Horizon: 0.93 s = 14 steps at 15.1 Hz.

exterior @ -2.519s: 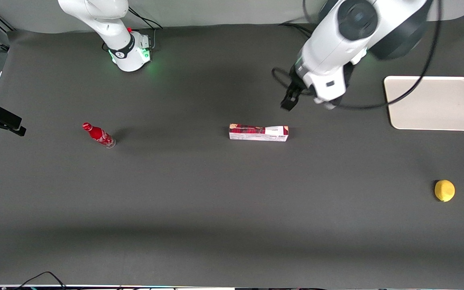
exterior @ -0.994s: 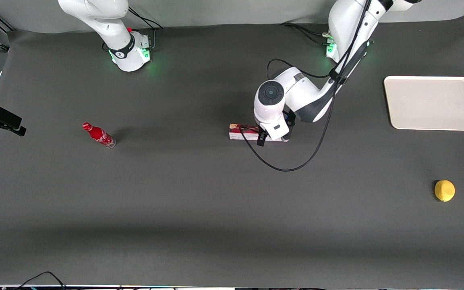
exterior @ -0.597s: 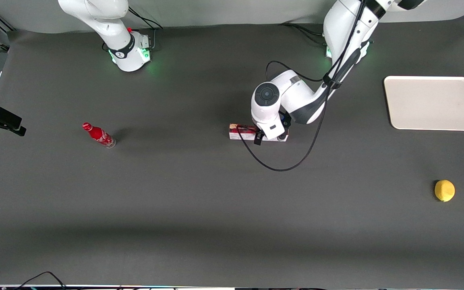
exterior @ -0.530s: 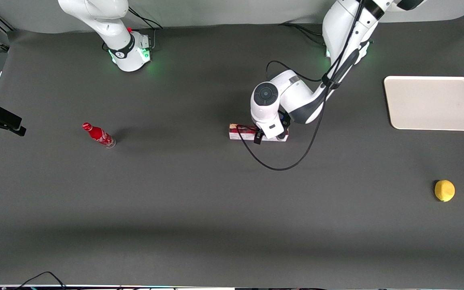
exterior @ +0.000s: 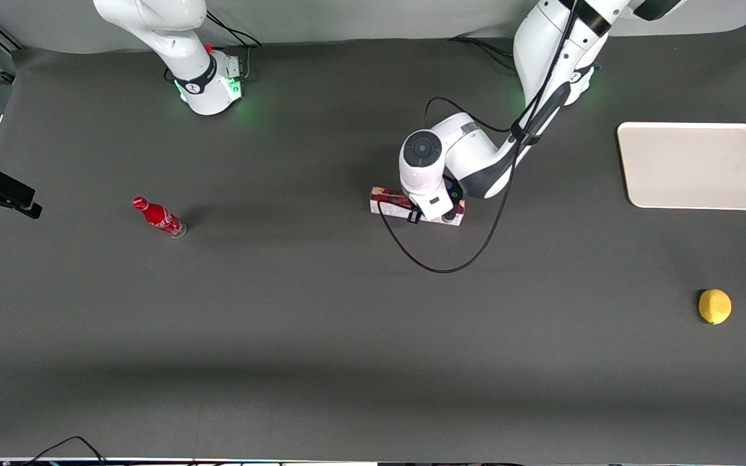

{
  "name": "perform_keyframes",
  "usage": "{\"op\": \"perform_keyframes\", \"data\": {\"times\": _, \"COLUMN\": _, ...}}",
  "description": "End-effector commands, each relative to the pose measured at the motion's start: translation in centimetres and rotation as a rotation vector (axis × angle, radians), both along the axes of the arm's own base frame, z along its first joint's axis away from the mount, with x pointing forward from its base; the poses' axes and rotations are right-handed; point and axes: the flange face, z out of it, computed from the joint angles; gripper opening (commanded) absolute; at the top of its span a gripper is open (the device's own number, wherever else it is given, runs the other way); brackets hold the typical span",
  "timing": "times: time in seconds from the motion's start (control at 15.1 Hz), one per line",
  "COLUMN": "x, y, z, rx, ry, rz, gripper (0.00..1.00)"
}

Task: Place red cookie box on tray
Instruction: 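Lift the cookie box with the left gripper toward the cream tray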

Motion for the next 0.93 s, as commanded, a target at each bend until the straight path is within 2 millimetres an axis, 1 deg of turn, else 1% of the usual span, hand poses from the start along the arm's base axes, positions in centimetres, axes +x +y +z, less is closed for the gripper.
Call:
{"op": "perform_keyframes", "data": {"times": 0.0, "x": 0.4, "y": 0.1, "z": 1.3, "rx": 0.007, "ry": -0.032, "rz": 0.009, "gripper": 0.0}}
{"op": "perform_keyframes", "data": {"times": 0.13, "x": 1.4, "y": 1.1, "z": 3.0, "rx": 0.021, "ry": -0.05, "rz": 0.01, "gripper": 0.0}}
{"op": "perform_keyframes", "data": {"times": 0.2, "x": 2.4, "y": 1.7, "z": 4.5, "rx": 0.035, "ry": -0.059, "rz": 0.004, "gripper": 0.0}}
{"op": "perform_keyframes", "data": {"times": 0.33, "x": 5.1, "y": 3.1, "z": 7.3, "rx": 0.052, "ry": -0.061, "rz": -0.011, "gripper": 0.0}}
{"op": "perform_keyframes", "data": {"times": 0.4, "x": 6.7, "y": 4.0, "z": 9.2, "rx": 0.063, "ry": -0.064, "rz": 0.009, "gripper": 0.0}}
{"op": "perform_keyframes", "data": {"times": 0.53, "x": 8.8, "y": 4.8, "z": 14.1, "rx": 0.065, "ry": -0.046, "rz": -0.001, "gripper": 0.0}}
{"op": "perform_keyframes", "data": {"times": 0.66, "x": 10.5, "y": 6.4, "z": 19.4, "rx": 0.084, "ry": -0.016, "rz": -0.041, "gripper": 0.0}}
{"op": "perform_keyframes", "data": {"times": 0.73, "x": 11.1, "y": 7.0, "z": 21.8, "rx": 0.087, "ry": 0.002, "rz": -0.082, "gripper": 0.0}}
{"op": "perform_keyframes", "data": {"times": 0.86, "x": 11.0, "y": 8.7, "z": 26.3, "rx": 0.093, "ry": 0.032, "rz": -0.177, "gripper": 0.0}}
